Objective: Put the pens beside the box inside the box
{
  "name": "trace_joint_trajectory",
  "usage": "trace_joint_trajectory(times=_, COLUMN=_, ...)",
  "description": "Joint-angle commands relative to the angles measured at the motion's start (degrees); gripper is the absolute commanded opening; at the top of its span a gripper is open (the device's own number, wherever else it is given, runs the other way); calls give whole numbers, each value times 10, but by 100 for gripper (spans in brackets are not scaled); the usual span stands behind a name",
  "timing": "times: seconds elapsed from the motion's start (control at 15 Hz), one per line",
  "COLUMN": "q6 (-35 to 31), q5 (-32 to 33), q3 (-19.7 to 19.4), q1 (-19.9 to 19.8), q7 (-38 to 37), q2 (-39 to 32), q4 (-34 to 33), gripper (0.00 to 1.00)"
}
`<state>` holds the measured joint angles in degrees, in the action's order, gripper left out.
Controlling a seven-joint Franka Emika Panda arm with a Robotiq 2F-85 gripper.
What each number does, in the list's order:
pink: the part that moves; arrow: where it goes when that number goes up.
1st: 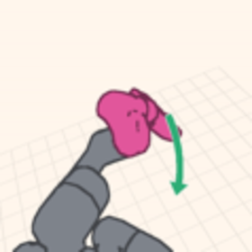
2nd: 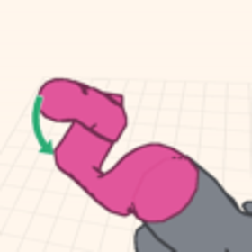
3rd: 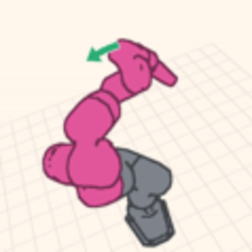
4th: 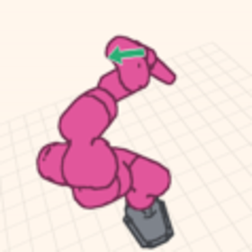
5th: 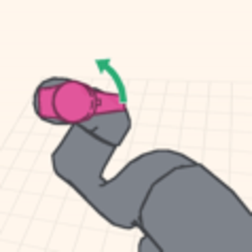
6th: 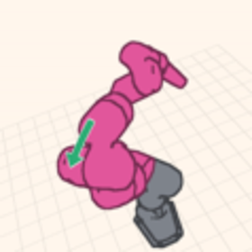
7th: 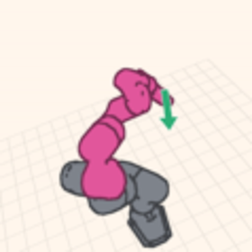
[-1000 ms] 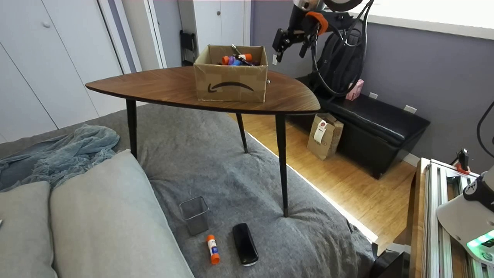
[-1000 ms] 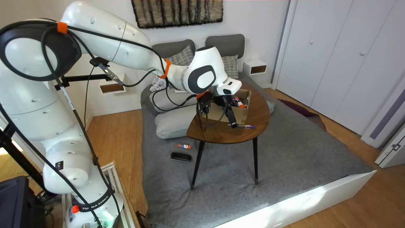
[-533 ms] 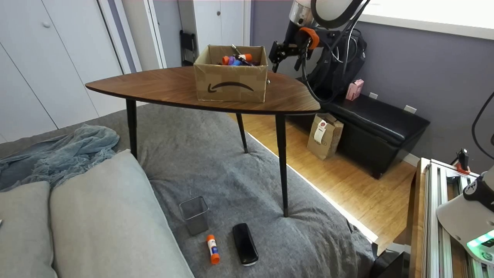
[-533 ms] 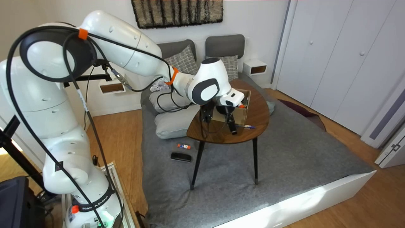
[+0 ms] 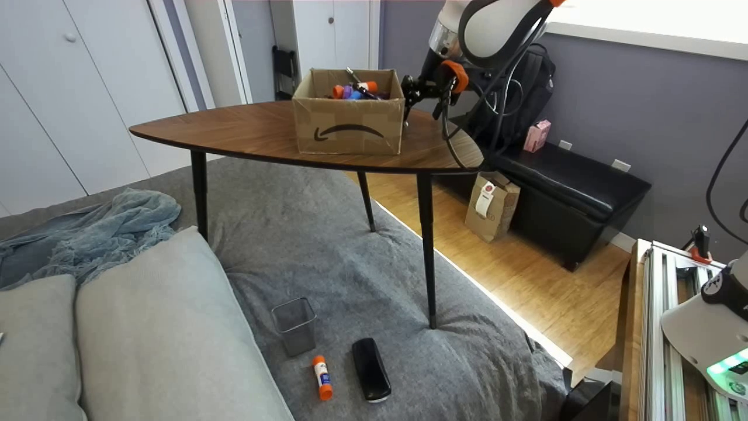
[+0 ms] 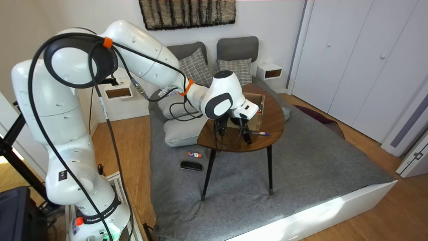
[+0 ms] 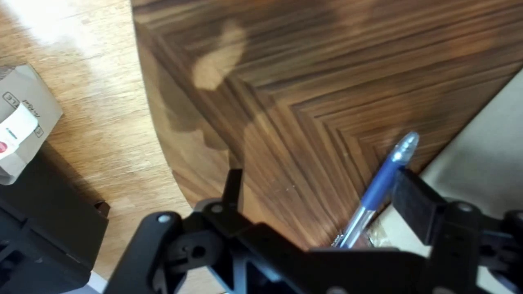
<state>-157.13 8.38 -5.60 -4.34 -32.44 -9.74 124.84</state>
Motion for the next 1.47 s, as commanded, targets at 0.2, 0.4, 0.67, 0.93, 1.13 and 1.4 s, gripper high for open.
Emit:
trace_joint_trajectory(times=0.2, q6=-50, q5=-66, q3=-2, q1=18, q7=19, q2=-15, q4=-4, gripper=91)
trace_joint_trajectory(times=0.4, q6=-47, q5=-65, q3=-6, q1=24, q7=17, q2=-18, q4=-6, gripper=86)
trace_joint_trajectory(times=0.67, q6=-36, q5=-37, q3=-16, q1=33, q7=20, q2=-18, q4=-6, gripper=54)
trace_joint_trajectory(times=0.93, q6=-19, q5=11, q3=-34, q1=46, q7=27, q2=-17, q4=-4, gripper=34)
trace_joint_trajectory(times=1.13, q6=-13, q5=41, q3=-42, q1=54, q7=24, q2=-14, q4=-6, gripper=7)
trace_joint_trajectory(times=1.4, q6=-34, q5=127, q3=-66, q1=63, q7=-33, q2=-4, q4=-13, gripper=0)
